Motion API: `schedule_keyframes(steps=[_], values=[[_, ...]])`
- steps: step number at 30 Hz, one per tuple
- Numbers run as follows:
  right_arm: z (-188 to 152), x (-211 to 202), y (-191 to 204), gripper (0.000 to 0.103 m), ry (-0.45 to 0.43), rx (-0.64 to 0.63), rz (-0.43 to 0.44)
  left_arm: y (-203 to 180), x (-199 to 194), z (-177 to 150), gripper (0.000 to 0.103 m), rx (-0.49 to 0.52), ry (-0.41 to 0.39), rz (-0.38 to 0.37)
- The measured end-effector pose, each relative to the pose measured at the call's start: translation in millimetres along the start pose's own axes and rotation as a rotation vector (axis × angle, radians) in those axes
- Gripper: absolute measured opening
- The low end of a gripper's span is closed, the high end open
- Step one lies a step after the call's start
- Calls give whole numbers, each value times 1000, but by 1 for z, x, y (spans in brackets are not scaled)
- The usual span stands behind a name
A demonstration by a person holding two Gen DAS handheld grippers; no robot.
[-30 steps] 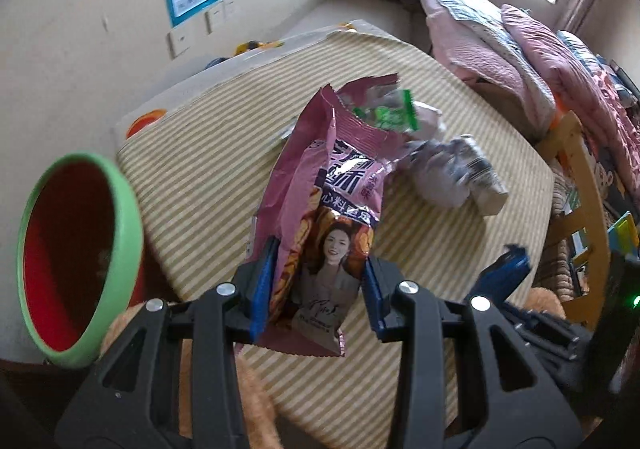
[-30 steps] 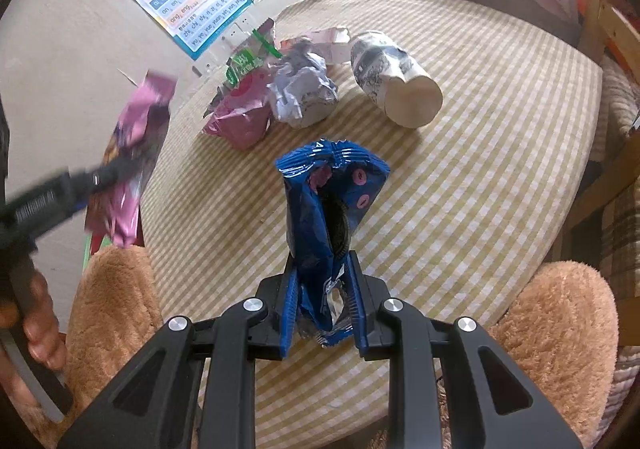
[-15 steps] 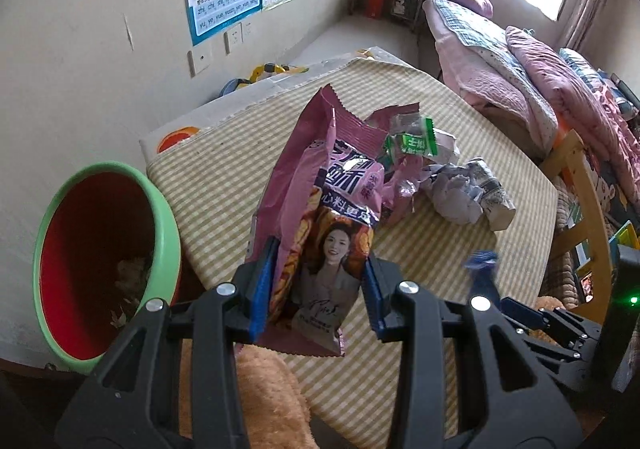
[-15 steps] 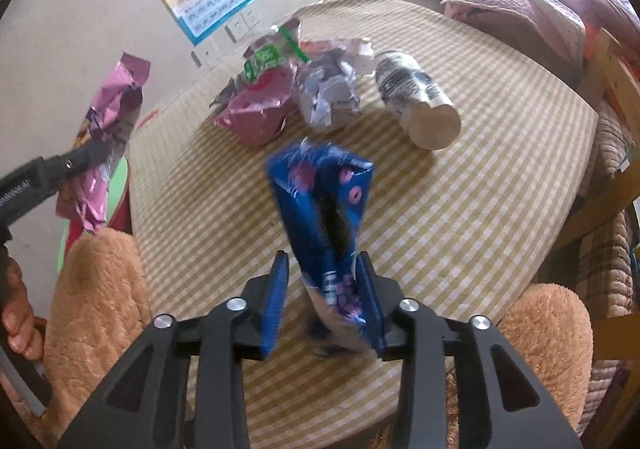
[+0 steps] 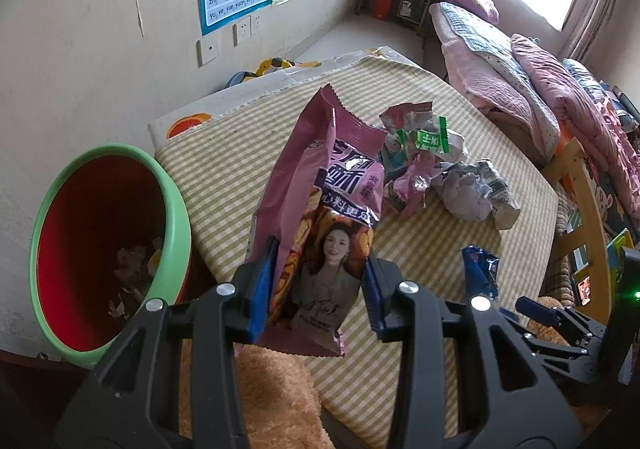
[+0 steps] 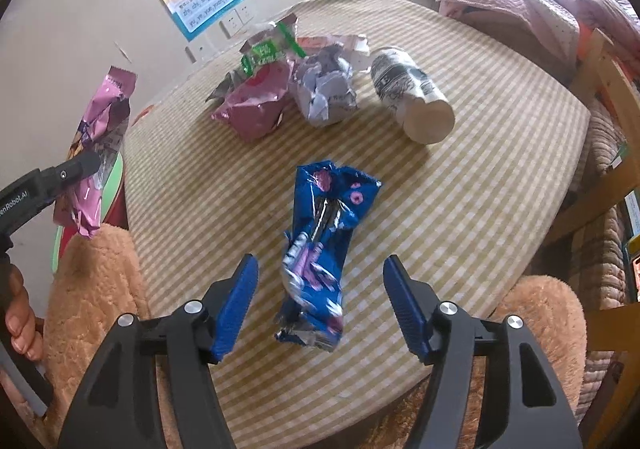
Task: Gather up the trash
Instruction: 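Carry the pink bag and blue bag over the red bin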
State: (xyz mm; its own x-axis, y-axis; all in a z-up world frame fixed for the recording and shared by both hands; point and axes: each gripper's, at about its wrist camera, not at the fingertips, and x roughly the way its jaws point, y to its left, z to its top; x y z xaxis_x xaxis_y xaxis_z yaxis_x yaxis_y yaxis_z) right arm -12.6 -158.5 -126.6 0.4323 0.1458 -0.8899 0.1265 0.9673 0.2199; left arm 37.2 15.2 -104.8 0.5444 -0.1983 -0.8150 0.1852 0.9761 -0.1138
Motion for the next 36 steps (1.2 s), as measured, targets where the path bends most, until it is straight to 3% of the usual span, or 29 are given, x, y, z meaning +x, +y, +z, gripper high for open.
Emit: schedule_keyframes(steps=[1, 2, 5, 17, 36], values=[[-1, 1, 1, 46, 6, -5, -1, 1, 0, 0, 38, -2, -2, 1], [0, 2, 2, 27, 21, -12, 5, 1, -1, 0, 38, -3, -4, 2], [0, -4, 4, 25, -3, -18, 7, 2, -2, 0, 38, -6, -9, 5], [19, -27, 39, 24, -83, -90, 33, 21, -16, 3, 38, -40, -51, 23], [50, -23, 144, 25, -128, -280, 104, 119, -37, -10, 38, -214, -98, 139]])
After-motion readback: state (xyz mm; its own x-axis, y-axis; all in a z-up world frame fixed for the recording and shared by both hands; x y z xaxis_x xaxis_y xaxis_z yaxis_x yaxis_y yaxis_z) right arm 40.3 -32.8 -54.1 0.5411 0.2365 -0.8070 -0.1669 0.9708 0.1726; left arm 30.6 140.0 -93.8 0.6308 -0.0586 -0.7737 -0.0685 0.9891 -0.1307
